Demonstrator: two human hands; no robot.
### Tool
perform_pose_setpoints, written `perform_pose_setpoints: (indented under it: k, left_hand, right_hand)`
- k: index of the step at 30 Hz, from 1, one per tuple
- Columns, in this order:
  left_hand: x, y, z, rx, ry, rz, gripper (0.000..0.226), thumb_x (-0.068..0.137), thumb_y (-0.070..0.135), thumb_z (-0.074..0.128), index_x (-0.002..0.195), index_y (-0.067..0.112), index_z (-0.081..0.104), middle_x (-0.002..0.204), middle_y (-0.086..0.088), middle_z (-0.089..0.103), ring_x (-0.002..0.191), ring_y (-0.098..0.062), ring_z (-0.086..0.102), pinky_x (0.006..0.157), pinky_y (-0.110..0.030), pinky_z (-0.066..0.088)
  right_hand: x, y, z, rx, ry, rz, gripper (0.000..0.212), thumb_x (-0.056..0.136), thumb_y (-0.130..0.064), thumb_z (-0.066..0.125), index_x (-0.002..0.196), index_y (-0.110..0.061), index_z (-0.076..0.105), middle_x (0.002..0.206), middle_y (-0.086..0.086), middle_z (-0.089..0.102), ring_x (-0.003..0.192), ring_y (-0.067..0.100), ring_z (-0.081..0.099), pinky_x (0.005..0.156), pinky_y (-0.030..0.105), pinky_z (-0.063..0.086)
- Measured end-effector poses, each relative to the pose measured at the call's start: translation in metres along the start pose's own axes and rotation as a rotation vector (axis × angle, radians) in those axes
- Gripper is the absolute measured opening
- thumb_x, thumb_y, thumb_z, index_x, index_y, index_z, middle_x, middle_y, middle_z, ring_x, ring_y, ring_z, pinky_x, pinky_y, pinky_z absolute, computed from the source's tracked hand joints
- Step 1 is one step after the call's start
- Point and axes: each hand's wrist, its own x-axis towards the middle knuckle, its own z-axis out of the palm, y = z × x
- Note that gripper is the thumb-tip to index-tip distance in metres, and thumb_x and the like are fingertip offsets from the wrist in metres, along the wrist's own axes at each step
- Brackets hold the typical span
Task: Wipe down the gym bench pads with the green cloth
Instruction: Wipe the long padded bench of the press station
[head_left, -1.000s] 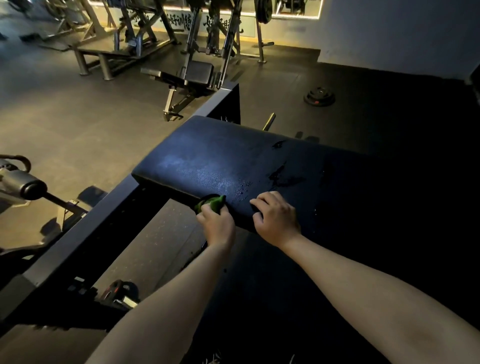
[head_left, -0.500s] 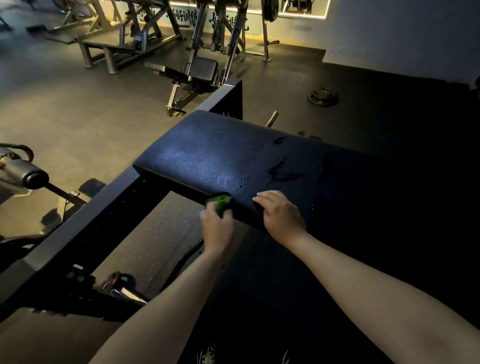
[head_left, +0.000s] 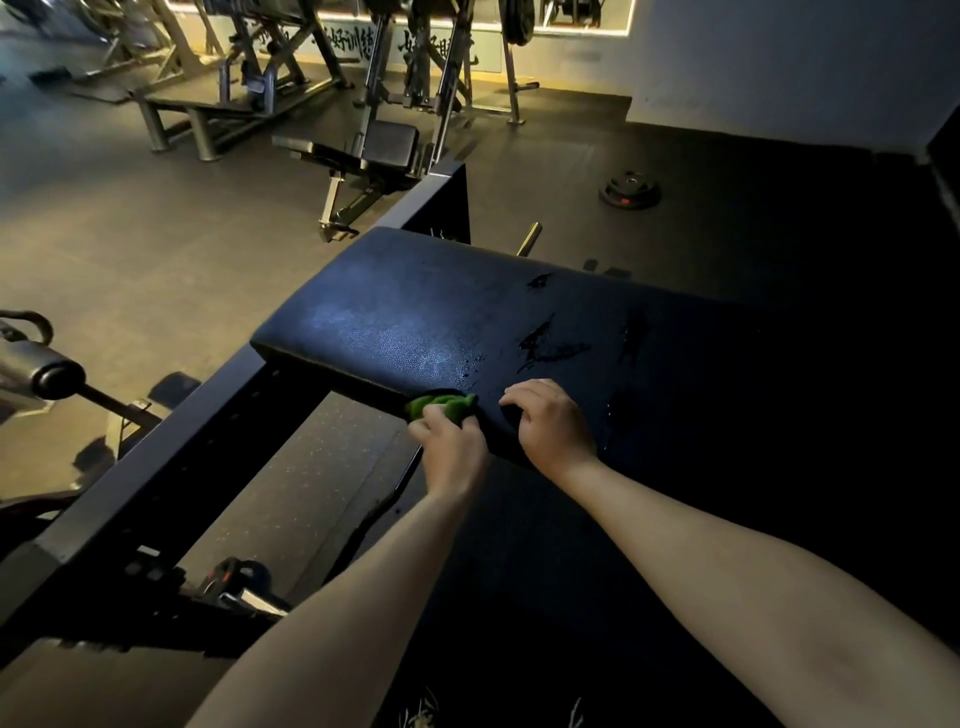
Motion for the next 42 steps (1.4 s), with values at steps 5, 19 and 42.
perform_pose_setpoints:
  k: [5, 19, 42]
  left_hand:
    - [-0.025, 0.001, 0.003, 0.221, -0.149, 0.194, 0.029, 0.097, 0.025, 0.055, 0.119, 0.008, 0.047, 0.127, -0.017, 0.042, 0.110, -0.044, 0.054, 0.093, -0.042, 0.040]
    - [0.076, 0.016, -0.042, 0.520, -0.103, 0.494, 0.048, 0.090, 0.021, 0.058, 0.138, 0.016, 0.056, 0.149, -0.013, 0.045, 0.142, -0.036, 0.033, 0.120, -0.047, 0.028]
    - [0.083, -0.003, -0.049, 0.446, -0.094, 0.712, 0.040, 0.090, 0.016, 0.057, 0.128, 0.024, 0.066, 0.151, -0.001, 0.051, 0.138, -0.024, 0.045, 0.114, -0.039, 0.039]
  right_hand:
    - [0.002, 0.001, -0.003, 0.009, 0.050, 0.055, 0.036, 0.080, 0.000, 0.041, 0.098, -0.005, 0.072, 0.096, 0.009, 0.069, 0.093, 0.029, 0.060, 0.078, 0.033, 0.048]
    - [-0.004, 0.001, -0.006, -0.051, -0.019, -0.006, 0.033, 0.079, 0.008, 0.055, 0.106, -0.001, 0.070, 0.106, 0.011, 0.068, 0.105, 0.029, 0.059, 0.087, 0.039, 0.054]
    - [-0.004, 0.014, -0.008, -0.177, 0.095, 0.167, 0.037, 0.075, 0.011, 0.054, 0.106, 0.001, 0.072, 0.106, 0.010, 0.069, 0.103, 0.032, 0.059, 0.081, 0.040, 0.054]
